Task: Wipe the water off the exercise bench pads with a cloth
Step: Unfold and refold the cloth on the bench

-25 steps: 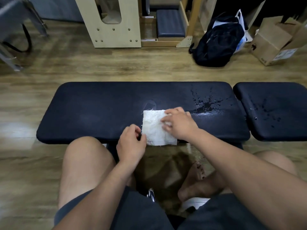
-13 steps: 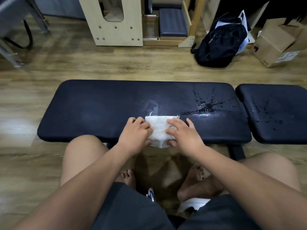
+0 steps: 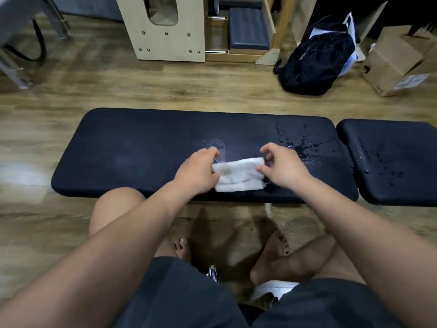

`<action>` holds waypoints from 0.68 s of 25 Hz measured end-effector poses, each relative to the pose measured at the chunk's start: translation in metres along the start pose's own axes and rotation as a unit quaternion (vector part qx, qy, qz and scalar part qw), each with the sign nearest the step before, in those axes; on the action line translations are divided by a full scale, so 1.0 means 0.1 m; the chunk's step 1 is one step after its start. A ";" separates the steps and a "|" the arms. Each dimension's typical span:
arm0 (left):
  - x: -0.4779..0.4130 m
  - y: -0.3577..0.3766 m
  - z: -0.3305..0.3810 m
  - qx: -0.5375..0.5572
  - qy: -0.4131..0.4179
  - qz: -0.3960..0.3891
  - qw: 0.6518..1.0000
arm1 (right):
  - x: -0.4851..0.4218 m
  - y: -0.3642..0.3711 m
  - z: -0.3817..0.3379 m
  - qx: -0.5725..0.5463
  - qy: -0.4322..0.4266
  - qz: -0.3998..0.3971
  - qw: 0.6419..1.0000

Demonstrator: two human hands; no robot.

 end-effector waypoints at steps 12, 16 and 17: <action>0.08 0.52 0.13 -0.215 0.108 0.014 0.970 | 0.19 0.44 -0.21 0.279 -0.168 0.095 0.941; -0.15 0.50 0.16 -0.272 0.110 0.010 0.956 | -0.05 0.47 -0.22 0.262 -0.224 0.056 0.937; -0.25 0.48 0.15 -0.266 0.097 0.003 0.959 | -0.14 0.47 -0.22 0.264 -0.235 0.067 0.933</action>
Point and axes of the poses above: each hand's wrist, its own x-axis away from the middle knuckle, its own y-axis out of the palm, z = x × y, the point moved 7 cm from there along -x, towards the middle knuckle, and after that the axes turned 7 degrees about x, right-handed, at the moved point
